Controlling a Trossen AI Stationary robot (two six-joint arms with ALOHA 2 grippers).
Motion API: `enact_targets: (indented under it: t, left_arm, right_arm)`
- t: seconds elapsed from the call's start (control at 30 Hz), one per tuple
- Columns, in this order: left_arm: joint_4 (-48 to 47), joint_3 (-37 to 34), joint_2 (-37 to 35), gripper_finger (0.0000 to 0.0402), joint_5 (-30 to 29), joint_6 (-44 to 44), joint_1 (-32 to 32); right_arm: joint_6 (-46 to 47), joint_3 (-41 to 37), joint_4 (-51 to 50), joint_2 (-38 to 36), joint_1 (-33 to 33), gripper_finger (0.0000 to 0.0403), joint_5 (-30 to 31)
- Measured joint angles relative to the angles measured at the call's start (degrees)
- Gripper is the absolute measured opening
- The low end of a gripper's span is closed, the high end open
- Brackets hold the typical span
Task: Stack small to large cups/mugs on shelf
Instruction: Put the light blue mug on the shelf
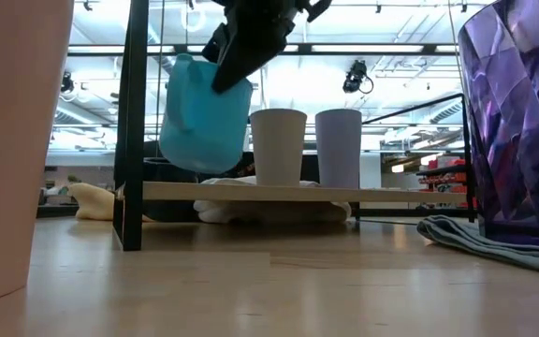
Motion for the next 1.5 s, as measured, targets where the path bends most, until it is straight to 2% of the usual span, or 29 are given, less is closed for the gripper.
enact_targets:
  t: [0.37,1.3,1.5]
  left_arm:
    - [0.01,0.00,0.00,0.0131,0.00,-0.06,0.01]
    - [0.07,0.00,0.00,0.0134,0.00,-0.03,0.00]
    - [0.07,0.00,0.00,0.0139,0.01,-0.03,0.00]
  right_arm:
    - [-0.35,0.01,5.38,-0.22,-3.40,0.0005,-0.79]
    - [-4.42,0.07,6.22,1.27,-5.62,0.0005,-1.81]
    - [-4.84,0.05,6.03,3.41,-5.55,0.0005,-0.28]
